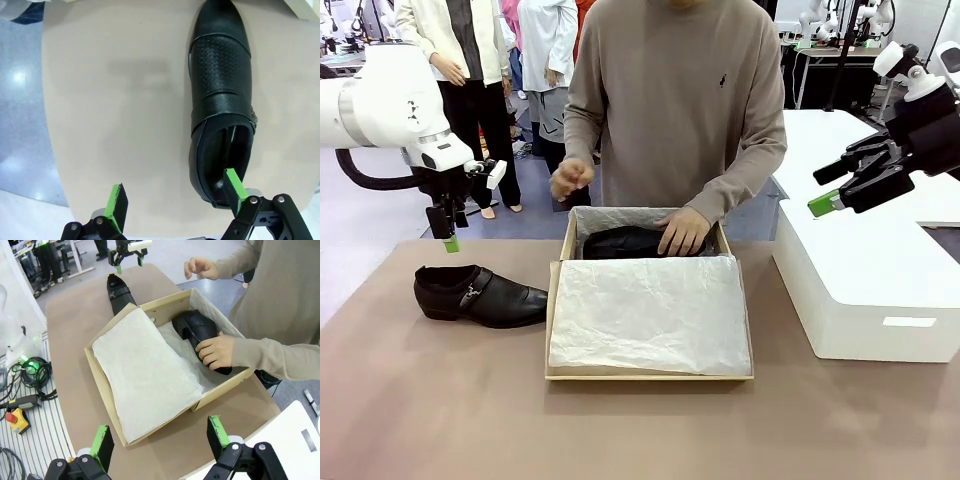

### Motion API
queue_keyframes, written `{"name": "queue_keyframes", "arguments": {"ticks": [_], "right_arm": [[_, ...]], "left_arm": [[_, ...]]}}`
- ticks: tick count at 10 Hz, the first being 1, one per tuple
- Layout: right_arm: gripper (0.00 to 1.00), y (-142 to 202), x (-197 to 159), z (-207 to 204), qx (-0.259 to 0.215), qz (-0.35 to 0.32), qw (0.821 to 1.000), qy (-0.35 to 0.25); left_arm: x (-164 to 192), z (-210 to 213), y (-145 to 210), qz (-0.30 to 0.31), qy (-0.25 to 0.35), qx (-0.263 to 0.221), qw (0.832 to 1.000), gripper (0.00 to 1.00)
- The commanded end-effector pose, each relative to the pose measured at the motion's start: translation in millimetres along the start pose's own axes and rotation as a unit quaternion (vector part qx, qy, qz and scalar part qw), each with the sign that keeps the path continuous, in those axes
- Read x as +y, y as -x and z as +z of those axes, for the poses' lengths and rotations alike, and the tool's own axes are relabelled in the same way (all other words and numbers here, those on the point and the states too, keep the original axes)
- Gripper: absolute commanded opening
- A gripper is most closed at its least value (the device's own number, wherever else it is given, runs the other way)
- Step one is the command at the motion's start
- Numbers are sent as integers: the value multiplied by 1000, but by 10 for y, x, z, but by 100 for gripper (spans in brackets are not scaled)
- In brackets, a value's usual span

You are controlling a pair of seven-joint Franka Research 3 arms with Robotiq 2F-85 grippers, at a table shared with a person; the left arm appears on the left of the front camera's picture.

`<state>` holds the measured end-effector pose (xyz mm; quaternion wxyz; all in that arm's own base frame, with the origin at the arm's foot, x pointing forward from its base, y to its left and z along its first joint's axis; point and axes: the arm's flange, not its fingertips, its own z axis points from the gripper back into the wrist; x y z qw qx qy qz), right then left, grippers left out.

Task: Pack the shoes into the box.
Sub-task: Place the other shoe of the Shoes into the Shoes Box.

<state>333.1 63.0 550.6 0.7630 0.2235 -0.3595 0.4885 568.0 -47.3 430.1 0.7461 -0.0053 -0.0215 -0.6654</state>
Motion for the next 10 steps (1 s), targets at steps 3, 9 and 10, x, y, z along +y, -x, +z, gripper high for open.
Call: {"name": "queue_keyframes", "arguments": {"ticks": [3,9,10], "right_arm": [[100,-11,-41,-6,-16,11,1000,-9],[100,-11,-41,-6,-16,11,1000,-9],[100,-11,-41,-6,-16,11,1000,-9]], "left_arm": [[-31,-121,41,-3,16,6,1000,100],[32,-376,144,-22,42,-1,999,100],[38,-401,158,-27,47,-3,999,100]]}}
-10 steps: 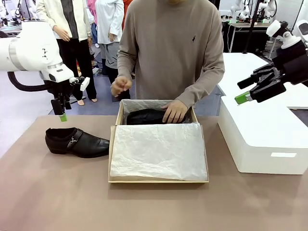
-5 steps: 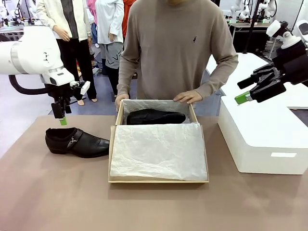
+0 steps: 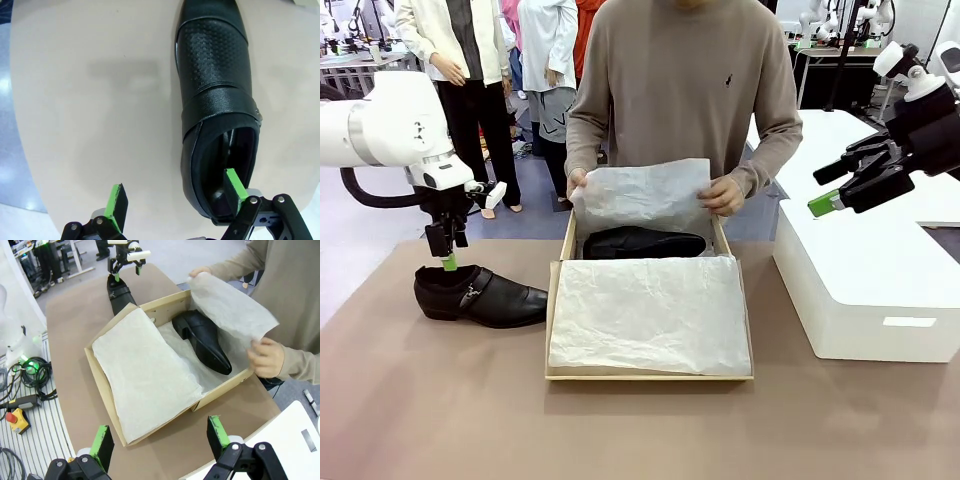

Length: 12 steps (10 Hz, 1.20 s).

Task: Pack the shoes into the box.
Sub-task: Place the other shoe of the Shoes into the Shoes Box.

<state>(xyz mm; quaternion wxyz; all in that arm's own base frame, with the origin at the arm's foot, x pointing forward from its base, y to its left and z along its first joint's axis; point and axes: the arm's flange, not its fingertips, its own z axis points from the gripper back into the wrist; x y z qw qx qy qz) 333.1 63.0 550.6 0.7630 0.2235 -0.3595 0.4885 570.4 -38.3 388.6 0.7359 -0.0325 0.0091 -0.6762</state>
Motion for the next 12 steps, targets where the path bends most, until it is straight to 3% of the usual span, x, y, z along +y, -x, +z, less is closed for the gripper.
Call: {"name": "queue_keyframes", "arguments": {"ticks": [1,12], "right_arm": [[100,-11,-41,-6,-16,11,1000,-9],[100,-11,-41,-6,-16,11,1000,-9]], "left_arm": [[14,2,59,-11,9,-7,1000,100],[63,-297,38,-1,39,-8,999,100]]}}
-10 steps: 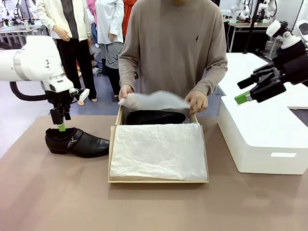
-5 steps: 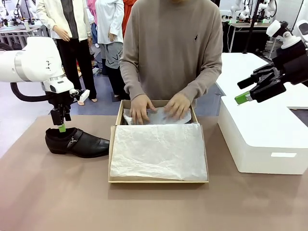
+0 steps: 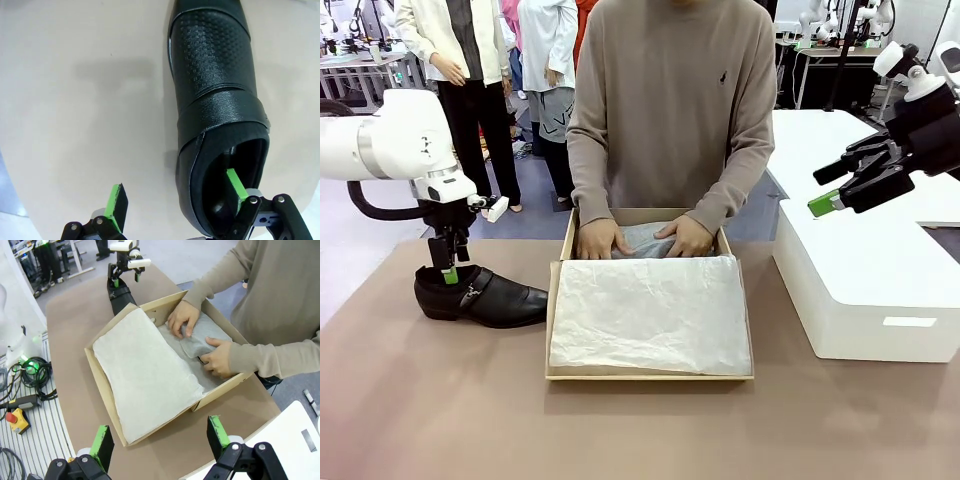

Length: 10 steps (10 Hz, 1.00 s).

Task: Pack the shoes into the box.
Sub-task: Place the other shoe of the Shoes into the Shoes Box.

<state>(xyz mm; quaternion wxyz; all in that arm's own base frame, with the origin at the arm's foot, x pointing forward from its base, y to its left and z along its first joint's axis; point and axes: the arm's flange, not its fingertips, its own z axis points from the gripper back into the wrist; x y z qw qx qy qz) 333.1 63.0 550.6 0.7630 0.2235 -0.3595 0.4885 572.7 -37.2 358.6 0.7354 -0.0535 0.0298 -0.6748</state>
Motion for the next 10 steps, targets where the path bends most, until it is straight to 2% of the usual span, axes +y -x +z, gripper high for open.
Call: {"name": "queue_keyframes", "arguments": {"ticks": [1,6,7,10], "right_arm": [[100,-11,-41,-6,-16,11,1000,-9],[100,-11,-41,-6,-16,11,1000,-9],[100,-11,-41,-6,-16,11,1000,-9],[100,-11,-41,-6,-16,11,1000,-9]], "left_arm": [[31,-49,22,-1,13,-7,1000,100],[67,-189,36,-2,16,-2,1000,100],[62,-194,37,-10,13,-3,1000,87],[37,-146,37,-4,11,5,1000,30]]}}
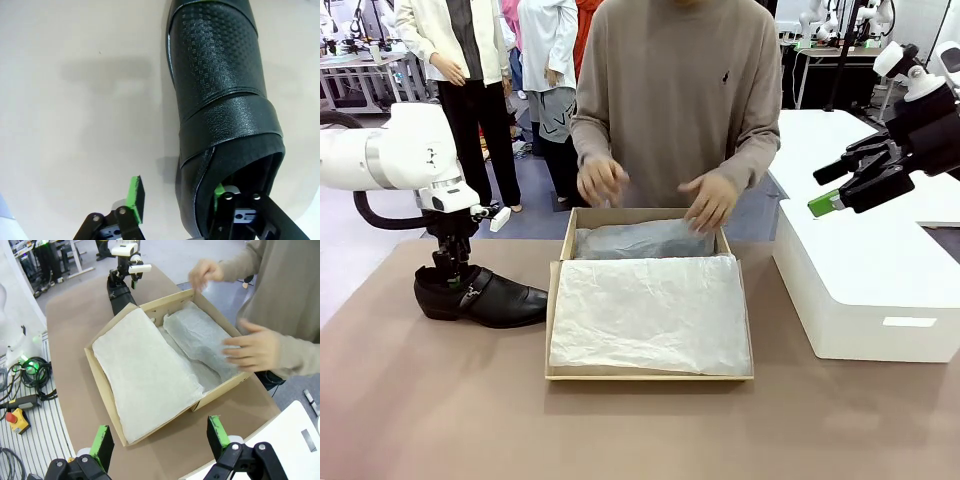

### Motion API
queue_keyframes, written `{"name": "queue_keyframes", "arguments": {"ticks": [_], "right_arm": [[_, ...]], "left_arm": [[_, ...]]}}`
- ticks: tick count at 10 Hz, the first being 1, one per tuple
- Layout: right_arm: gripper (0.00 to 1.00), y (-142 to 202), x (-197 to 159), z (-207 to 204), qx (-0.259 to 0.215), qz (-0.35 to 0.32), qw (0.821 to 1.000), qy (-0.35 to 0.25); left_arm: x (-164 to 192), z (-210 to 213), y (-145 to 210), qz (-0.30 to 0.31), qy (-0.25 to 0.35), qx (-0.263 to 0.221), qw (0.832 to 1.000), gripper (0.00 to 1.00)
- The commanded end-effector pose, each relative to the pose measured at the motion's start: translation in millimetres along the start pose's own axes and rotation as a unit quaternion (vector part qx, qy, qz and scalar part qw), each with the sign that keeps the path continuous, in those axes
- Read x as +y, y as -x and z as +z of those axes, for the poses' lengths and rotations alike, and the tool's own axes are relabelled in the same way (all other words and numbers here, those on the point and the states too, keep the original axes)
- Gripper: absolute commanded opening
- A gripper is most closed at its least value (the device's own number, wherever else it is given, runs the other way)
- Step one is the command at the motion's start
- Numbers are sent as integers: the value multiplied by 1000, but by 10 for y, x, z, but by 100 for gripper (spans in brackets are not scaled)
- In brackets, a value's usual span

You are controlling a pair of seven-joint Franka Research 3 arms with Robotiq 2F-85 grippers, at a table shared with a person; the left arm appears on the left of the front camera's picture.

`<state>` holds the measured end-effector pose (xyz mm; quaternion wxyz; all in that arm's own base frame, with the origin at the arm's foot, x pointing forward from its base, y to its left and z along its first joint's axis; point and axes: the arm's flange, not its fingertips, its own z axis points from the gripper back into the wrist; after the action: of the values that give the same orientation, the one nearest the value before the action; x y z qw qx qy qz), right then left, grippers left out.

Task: Pack the shoes into the box.
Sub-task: Place the other shoe of the Shoes into the Shoes Box.

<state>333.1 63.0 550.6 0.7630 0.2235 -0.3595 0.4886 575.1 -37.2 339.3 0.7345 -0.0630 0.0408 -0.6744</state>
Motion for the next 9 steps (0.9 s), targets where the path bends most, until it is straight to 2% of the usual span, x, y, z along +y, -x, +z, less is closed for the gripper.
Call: {"name": "queue_keyframes", "arguments": {"ticks": [1,2,9], "right_arm": [[100,-11,-41,-6,-16,11,1000,-9],[100,-11,-41,-6,-16,11,1000,-9],[100,-11,-41,-6,-16,11,1000,-9]], "left_arm": [[-21,37,42,-4,-4,4,1000,10],[-23,29,45,-5,-4,5,1000,0],[-38,59,78,-1,-10,17,1000,0]]}}
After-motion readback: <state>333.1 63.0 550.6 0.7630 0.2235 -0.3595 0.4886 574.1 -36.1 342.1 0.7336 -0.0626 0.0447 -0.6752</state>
